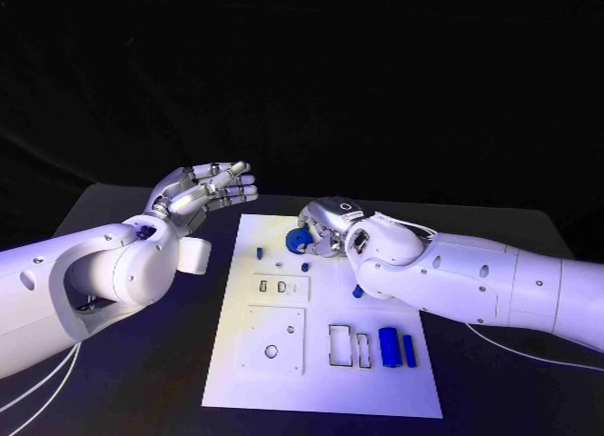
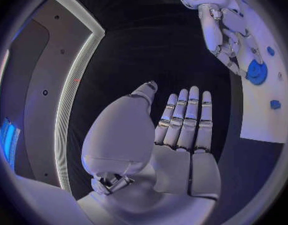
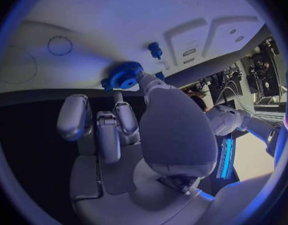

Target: Assemble the parts on the task board

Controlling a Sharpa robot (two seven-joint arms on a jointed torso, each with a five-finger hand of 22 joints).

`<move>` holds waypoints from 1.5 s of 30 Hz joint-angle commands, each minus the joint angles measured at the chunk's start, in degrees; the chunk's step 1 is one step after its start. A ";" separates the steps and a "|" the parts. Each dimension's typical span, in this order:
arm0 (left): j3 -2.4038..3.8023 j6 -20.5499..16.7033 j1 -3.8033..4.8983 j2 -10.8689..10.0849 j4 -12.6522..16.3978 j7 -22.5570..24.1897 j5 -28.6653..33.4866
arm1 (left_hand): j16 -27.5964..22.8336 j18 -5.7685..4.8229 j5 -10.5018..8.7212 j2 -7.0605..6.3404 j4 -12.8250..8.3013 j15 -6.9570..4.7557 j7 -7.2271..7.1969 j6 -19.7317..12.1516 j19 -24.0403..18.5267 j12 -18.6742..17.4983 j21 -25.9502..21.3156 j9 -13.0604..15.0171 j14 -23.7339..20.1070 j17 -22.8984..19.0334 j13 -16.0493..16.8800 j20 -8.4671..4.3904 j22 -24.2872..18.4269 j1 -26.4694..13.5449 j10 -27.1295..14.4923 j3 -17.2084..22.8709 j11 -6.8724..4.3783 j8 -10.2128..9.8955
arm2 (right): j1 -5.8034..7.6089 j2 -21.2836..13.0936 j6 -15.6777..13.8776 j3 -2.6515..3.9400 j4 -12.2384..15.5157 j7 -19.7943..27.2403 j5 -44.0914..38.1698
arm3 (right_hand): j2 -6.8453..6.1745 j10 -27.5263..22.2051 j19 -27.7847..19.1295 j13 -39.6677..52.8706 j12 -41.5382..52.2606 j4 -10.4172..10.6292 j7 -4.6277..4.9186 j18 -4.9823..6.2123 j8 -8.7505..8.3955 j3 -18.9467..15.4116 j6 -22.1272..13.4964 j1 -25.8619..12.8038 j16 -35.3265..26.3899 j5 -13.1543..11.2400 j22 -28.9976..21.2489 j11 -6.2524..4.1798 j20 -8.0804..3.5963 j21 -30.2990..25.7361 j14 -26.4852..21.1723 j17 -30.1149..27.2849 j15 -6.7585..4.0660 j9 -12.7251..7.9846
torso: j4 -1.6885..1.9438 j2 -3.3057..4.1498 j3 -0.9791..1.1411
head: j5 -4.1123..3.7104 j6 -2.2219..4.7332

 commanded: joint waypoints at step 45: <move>0.03 0.81 0.07 -0.37 -0.52 0.22 0.09 | -0.33 0.28 -0.21 0.05 0.34 0.29 1.45 -0.52 0.35 -0.48 0.00 -0.09 -0.25 0.09 0.00 0.13 -0.12 0.39 0.25 -0.04 0.25 -0.22 | 1.32 -10.63 -6.67 0.14 8.42 3.27 9.39 | 0.70 2.36 1.20 3.07 3.14 -0.29 -0.44 -0.52 1.59 4.16 1.95 -2.84 0.48 5.23 1.62 -0.49 -0.32 1.13 5.91 14.77 -0.48 -1.25 | -0.27 -0.37 0.08 | -0.07 0.08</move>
